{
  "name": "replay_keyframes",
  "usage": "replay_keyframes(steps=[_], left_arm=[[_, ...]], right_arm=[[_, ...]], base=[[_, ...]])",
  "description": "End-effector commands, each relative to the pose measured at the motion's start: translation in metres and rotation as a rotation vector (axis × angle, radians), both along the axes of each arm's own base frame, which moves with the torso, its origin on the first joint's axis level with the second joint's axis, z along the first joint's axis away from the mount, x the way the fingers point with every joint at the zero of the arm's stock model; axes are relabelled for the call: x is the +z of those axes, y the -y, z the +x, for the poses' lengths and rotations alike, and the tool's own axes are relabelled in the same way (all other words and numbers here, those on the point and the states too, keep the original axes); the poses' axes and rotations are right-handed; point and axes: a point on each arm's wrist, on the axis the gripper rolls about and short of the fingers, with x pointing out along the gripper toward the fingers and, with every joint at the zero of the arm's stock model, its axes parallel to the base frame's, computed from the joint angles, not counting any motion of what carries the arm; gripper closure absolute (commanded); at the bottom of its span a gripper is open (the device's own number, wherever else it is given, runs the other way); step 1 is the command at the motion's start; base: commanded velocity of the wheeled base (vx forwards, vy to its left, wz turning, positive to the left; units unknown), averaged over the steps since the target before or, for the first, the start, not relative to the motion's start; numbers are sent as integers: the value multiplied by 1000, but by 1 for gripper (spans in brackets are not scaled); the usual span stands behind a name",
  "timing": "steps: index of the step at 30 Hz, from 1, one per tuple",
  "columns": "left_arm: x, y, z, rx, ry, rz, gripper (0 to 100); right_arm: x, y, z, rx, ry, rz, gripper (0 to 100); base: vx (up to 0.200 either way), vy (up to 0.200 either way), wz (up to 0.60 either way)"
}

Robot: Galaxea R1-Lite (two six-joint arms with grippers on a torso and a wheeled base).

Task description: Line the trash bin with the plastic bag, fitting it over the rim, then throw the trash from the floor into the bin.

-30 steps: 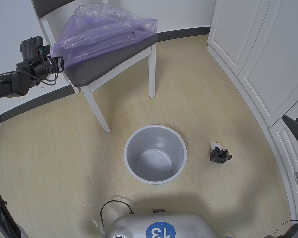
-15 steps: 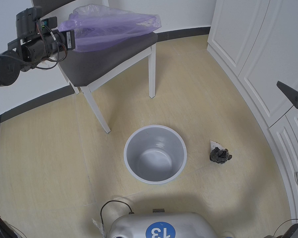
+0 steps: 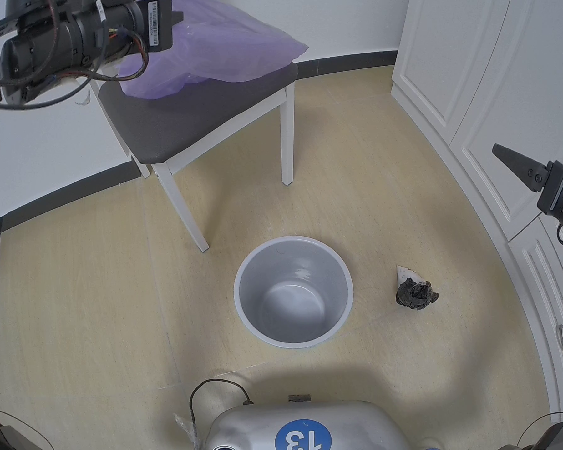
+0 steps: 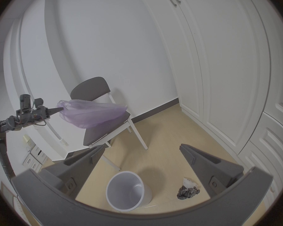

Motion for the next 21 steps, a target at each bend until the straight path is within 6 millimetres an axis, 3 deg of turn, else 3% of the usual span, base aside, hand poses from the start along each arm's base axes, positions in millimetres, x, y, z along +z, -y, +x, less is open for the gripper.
replay_keyframes(steps=[1, 8, 16, 21], left_arm=[[13, 1, -31, -93, 32, -2, 100], [14, -3, -54, -206, 30, 110, 100], [19, -5, -76, -327, 52, 121, 100], [21, 0, -85, -377, 63, 115, 100]], right_arm=[[4, -4, 12, -10, -2, 1, 0], [8, -8, 21, -10, -6, 0, 0], [6, -13, 41, -9, -32, -5, 0], [20, -6, 56, -47, -3, 29, 0]], base=[[0, 0, 0], [0, 0, 0], [0, 0, 0], [0, 0, 0]])
